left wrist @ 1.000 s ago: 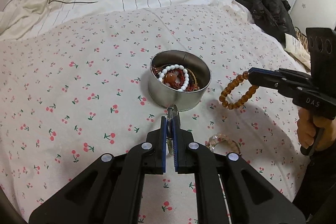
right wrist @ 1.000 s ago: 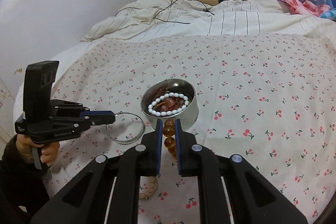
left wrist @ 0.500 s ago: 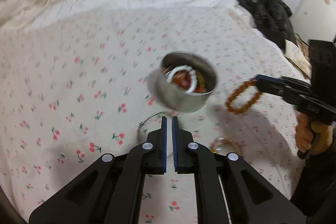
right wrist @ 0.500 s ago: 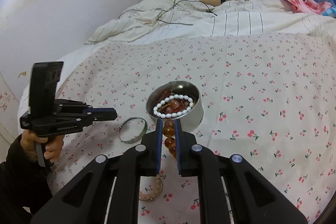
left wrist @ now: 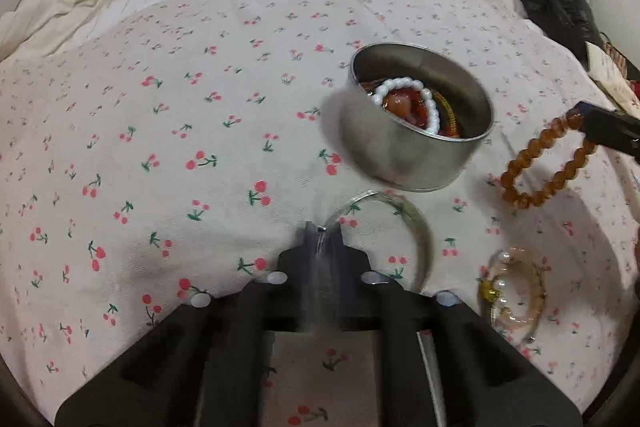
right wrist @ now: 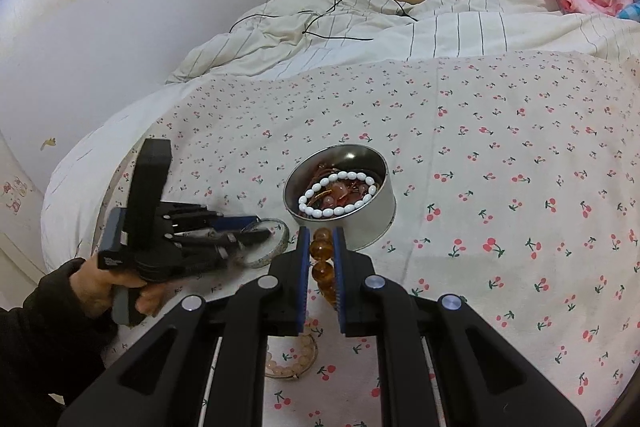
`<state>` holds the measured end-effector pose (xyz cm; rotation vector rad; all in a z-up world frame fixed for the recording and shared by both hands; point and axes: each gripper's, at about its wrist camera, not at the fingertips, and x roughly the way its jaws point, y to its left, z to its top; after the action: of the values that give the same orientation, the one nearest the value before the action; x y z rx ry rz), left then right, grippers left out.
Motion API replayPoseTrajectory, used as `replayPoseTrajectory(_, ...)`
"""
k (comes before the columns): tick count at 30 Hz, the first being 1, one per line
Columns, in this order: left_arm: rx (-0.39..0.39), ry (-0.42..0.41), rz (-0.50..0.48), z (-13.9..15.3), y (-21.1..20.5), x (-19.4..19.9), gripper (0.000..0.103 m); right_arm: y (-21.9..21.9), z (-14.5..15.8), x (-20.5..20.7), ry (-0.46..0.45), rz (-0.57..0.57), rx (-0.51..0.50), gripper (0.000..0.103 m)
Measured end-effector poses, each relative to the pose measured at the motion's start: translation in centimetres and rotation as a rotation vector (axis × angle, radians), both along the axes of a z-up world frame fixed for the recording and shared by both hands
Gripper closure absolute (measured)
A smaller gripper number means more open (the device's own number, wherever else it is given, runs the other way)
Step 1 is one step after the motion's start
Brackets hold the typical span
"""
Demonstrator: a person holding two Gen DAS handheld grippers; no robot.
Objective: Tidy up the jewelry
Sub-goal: 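Carry the silver bangle into the tin with the left tool while the right tool brings the amber bracelet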
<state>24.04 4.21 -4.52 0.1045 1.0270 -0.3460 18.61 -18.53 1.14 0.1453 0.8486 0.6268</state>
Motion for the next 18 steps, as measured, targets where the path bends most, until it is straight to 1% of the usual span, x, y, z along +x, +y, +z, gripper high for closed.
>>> replayPoseTrajectory(1,0.001,-0.001,-0.001,0.1,0.1,-0.1,0.099,0.0,0.0,0.0,0.000,-0.002,0.000,0.091)
replayPoseTrajectory(3,-0.035,0.007,-0.001,0.7,0.4,-0.4,0.099,-0.1,0.0,0.0,-0.001,-0.003,0.002,0.091)
replayPoseTrajectory(8,-0.124,-0.035,-0.024,4.1,1.1,-1.8,0.099,-0.4,0.3,0.0,-0.005,-0.007,0.028,0.091)
replayPoseTrajectory(11,-0.178,-0.036,-0.026,5.1,1.5,-2.0,0.099,-0.7,0.7,0.0,-0.007,-0.006,0.063,0.091)
replayPoseTrajectory(14,-0.223,-0.038,-0.029,5.9,1.4,-1.9,0.099,-1.0,1.7,-0.2,-0.033,-0.003,0.121,0.091)
replayPoseTrajectory(18,-0.238,-0.048,-0.027,6.7,0.8,-1.2,0.099,-1.4,3.3,-0.2,-0.077,-0.016,0.160,0.091)
